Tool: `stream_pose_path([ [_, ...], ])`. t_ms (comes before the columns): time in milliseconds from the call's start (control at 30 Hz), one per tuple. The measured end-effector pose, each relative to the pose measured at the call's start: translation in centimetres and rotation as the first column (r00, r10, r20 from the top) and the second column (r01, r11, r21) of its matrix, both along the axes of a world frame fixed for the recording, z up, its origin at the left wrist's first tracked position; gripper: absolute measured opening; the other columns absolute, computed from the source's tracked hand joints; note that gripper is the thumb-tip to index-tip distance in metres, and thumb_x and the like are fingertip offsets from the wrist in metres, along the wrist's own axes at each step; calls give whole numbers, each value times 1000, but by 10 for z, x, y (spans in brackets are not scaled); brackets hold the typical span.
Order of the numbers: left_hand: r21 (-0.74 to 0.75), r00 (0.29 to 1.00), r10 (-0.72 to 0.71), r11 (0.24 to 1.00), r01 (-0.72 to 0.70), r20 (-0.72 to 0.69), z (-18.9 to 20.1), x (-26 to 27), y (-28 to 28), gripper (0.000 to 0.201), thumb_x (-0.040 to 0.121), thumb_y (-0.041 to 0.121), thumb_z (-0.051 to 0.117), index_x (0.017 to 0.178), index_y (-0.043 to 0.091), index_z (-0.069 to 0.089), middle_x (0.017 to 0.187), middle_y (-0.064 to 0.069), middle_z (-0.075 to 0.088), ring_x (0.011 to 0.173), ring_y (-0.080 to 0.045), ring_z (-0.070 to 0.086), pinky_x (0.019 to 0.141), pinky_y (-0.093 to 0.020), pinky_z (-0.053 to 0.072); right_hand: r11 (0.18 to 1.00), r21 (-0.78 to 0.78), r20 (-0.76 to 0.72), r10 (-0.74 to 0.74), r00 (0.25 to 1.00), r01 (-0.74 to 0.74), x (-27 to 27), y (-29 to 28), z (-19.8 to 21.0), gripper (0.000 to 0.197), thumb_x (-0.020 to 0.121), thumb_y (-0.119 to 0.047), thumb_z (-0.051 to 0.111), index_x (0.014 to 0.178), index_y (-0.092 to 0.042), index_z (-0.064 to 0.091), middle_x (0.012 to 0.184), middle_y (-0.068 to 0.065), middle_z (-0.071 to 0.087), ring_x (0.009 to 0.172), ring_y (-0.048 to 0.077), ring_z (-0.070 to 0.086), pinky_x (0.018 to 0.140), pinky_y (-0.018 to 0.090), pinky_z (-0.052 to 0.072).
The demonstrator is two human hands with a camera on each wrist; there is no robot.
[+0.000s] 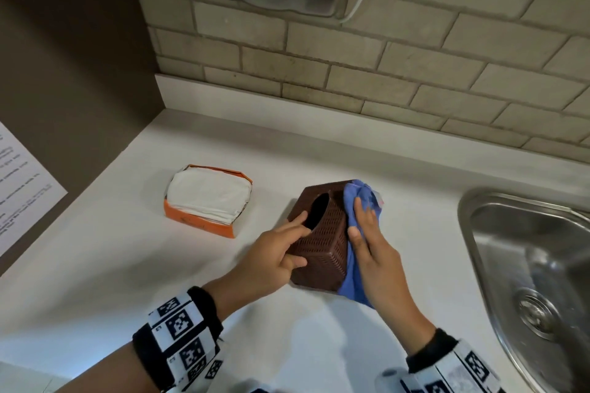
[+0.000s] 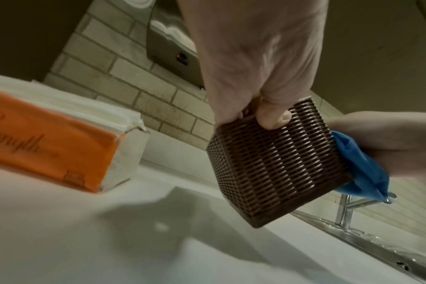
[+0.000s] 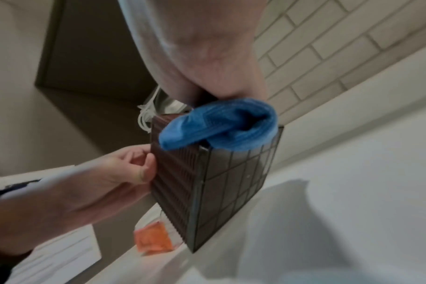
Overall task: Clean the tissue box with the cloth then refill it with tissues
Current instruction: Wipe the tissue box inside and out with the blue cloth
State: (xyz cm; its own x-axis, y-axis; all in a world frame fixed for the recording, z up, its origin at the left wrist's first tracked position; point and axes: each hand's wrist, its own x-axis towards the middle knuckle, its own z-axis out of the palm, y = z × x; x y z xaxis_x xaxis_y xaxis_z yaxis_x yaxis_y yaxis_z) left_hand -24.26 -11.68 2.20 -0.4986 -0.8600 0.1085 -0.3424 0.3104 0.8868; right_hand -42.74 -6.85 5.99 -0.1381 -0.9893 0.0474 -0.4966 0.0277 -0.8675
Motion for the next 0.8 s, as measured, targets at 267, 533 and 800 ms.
stream_pose_path([
  [267, 60, 992, -123, 990, 125, -42, 12, 9, 1, 51, 74, 8, 54, 125, 10, 58, 144, 4, 42, 138, 7, 26, 105, -2, 24, 989, -89, 140, -104, 985, 117, -23, -23, 8, 40, 97, -27, 43, 137, -29, 45, 144, -9, 42, 132, 2, 38, 104, 6, 31],
  [533, 11, 985, -171, 985, 171, 30, 13, 24, -10, 50, 75, 6, 50, 124, 10, 58, 142, 1, 48, 141, 4, 25, 120, -23, 16, 968, -103, 93, -220, 971, 229, -44, -34, 29, 26, 99, -32, 41, 108, -26, 65, 103, -5, 68, 102, 15, 61, 84, 26, 46],
  [800, -176, 958, -222, 951, 254, 183, -2, 18, -7, 48, 75, 1, 44, 121, 6, 57, 129, 10, 46, 138, 7, 19, 119, -20, 1, 957, -233, -555, 15, 832, -173, -11, -28, 22, 24, 92, -35, 47, 104, -31, 68, 96, -15, 69, 89, 10, 63, 74, 25, 47],
])
